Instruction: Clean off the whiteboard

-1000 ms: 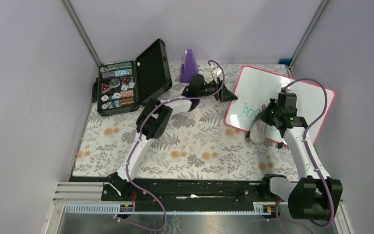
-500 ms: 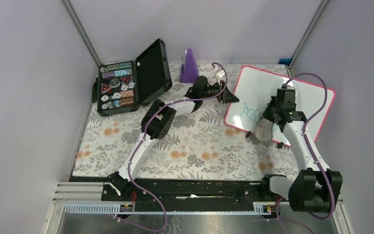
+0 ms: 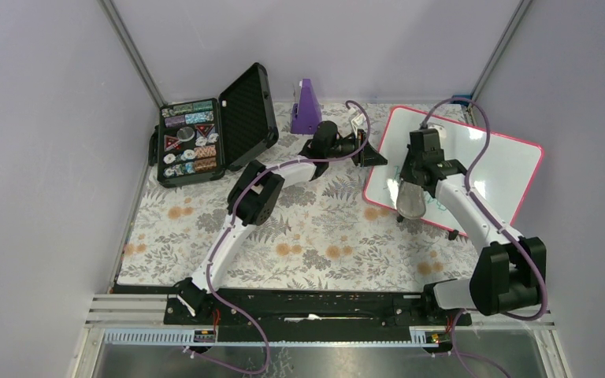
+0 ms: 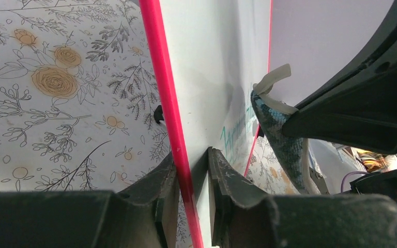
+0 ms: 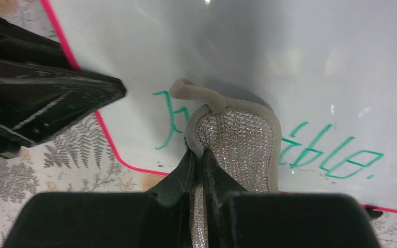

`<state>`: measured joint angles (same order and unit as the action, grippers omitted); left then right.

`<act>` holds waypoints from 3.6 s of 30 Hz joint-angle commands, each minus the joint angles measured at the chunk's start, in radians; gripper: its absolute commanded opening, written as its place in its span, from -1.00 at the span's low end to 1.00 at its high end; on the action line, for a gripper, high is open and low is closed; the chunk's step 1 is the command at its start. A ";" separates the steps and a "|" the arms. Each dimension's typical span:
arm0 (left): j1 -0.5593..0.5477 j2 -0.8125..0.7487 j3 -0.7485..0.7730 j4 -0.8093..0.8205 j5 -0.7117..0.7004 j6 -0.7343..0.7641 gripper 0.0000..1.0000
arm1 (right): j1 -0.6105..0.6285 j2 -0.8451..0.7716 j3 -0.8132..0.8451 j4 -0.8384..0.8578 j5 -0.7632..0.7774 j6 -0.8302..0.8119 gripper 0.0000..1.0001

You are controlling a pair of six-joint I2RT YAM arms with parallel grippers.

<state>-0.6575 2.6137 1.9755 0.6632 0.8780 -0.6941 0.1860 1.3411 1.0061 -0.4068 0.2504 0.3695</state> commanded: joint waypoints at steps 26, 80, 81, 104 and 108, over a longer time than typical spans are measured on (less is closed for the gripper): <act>-0.020 -0.111 -0.043 -0.110 -0.099 0.205 -1.00 | -0.121 0.007 -0.041 -0.009 0.177 0.062 -1.00; -0.047 -0.118 -0.027 -0.186 -0.131 0.286 -1.00 | 0.065 0.296 0.229 0.060 -0.073 0.098 -1.00; -0.047 -0.119 -0.028 -0.186 -0.131 0.287 -1.00 | 0.052 0.280 0.209 0.059 -0.063 0.095 -1.00; -0.047 -0.123 -0.036 -0.181 -0.136 0.291 -1.00 | -0.047 0.181 0.076 0.036 -0.059 0.044 -1.00; -0.047 -0.119 -0.034 -0.186 -0.137 0.294 -1.00 | 0.029 0.228 0.128 0.029 -0.057 0.051 -1.00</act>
<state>-0.6769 2.5252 1.9385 0.4580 0.7956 -0.5388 0.1501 1.5105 1.0828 -0.4103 0.1936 0.4217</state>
